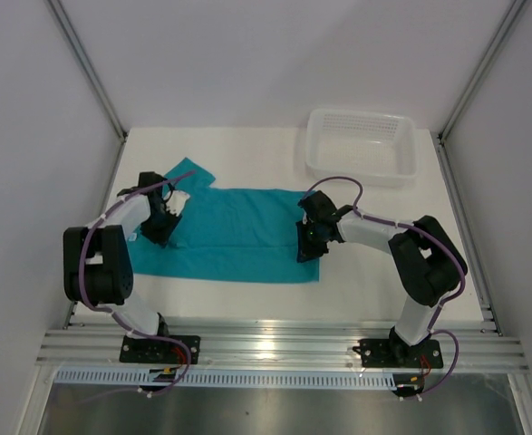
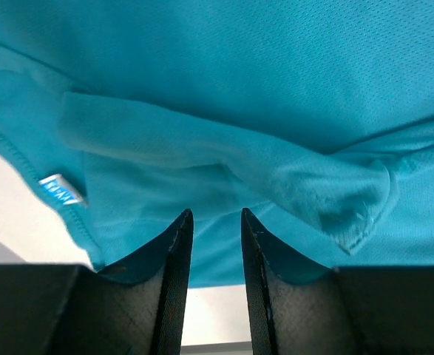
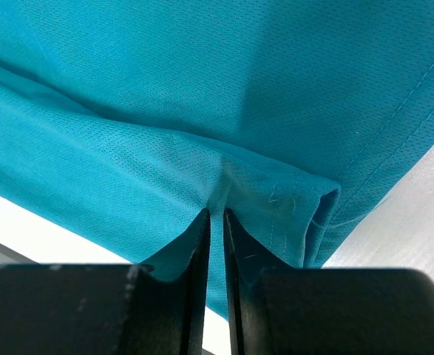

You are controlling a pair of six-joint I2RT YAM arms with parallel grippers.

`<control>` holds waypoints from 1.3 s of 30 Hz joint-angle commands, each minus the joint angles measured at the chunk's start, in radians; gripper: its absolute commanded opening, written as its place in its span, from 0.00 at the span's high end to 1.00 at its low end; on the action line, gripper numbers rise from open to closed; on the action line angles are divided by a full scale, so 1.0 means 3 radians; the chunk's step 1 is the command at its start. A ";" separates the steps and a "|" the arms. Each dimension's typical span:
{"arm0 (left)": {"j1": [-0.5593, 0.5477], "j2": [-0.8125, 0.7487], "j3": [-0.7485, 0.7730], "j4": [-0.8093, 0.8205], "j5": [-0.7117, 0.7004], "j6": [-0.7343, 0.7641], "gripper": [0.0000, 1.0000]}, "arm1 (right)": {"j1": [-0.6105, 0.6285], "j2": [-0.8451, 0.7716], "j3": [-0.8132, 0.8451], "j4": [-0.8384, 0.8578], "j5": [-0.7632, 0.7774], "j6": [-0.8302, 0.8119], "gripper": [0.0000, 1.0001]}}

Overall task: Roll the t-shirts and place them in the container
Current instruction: Fold the tshirt

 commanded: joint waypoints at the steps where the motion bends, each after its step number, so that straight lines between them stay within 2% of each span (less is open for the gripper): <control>1: -0.0049 0.0119 0.0098 0.0059 0.0048 -0.0014 0.64 | -0.0014 0.0056 -0.0072 0.0029 0.0035 0.0008 0.85; 17: -0.0116 0.0471 0.0435 0.0197 0.0232 -0.0260 0.59 | -0.0040 0.0046 -0.0036 -0.0012 0.0076 -0.0007 0.85; 30: -0.0152 0.0799 0.0839 0.0361 0.0033 -0.0377 0.56 | -0.0045 0.0061 -0.0026 -0.0007 0.0061 0.0013 0.85; 39: -0.0152 0.0676 0.1064 0.0152 0.0048 -0.0495 0.55 | -0.0045 0.0087 0.0005 -0.0022 0.0061 -0.0002 0.85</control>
